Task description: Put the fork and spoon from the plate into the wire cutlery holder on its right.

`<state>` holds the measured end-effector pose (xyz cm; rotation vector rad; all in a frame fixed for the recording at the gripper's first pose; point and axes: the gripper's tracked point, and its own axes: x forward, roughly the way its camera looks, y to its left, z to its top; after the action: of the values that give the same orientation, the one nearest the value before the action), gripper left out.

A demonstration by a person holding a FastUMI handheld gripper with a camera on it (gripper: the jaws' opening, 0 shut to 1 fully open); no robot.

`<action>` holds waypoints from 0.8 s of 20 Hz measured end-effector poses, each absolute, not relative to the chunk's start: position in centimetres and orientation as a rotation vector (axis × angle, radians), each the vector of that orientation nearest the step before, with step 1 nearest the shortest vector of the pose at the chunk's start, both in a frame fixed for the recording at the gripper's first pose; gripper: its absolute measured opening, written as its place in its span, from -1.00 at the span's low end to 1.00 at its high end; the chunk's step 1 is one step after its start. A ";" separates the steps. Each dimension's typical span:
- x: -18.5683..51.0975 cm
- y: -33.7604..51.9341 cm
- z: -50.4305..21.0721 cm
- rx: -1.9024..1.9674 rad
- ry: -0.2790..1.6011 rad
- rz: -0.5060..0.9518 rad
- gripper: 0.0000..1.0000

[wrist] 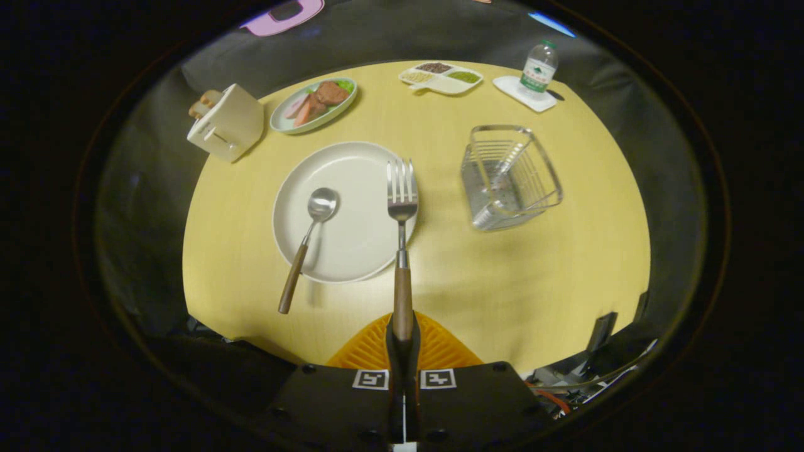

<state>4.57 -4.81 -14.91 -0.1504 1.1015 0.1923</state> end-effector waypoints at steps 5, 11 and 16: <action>7.2 -9.1 -12.0 -0.159 1.076 0.110 -0.91; 7.7 -13.3 -13.5 -0.285 1.183 0.062 -0.91; 8.7 -13.6 -14.3 -0.328 1.257 0.087 -0.91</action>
<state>8.70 -13.58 -14.27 -0.3280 1.2572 0.0866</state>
